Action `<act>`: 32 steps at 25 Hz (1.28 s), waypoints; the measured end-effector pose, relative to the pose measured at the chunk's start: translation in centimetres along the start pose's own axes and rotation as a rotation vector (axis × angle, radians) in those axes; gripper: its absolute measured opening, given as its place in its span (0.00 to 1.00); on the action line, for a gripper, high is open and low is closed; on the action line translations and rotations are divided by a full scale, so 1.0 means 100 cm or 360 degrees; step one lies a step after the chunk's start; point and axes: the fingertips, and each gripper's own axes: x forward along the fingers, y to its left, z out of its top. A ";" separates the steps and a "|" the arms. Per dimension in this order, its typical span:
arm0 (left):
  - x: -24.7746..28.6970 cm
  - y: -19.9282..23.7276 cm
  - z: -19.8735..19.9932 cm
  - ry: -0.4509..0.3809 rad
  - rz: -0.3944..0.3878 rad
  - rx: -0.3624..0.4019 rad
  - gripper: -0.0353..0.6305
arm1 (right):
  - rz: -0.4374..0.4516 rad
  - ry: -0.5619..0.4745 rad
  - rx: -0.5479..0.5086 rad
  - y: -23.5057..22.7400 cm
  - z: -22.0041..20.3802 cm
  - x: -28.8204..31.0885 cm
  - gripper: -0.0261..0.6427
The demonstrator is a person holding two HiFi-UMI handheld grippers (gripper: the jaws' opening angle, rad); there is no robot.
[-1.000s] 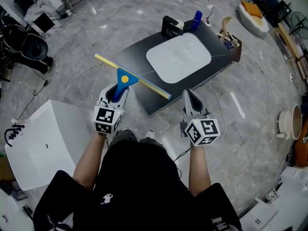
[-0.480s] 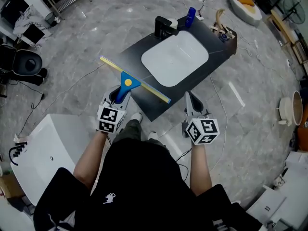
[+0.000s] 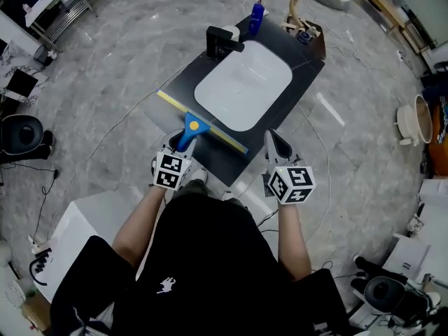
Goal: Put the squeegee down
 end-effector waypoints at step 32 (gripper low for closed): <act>0.120 0.011 -0.075 0.0317 -0.0223 -0.0056 0.25 | -0.0369 0.0306 0.0118 -0.003 -0.060 0.026 0.04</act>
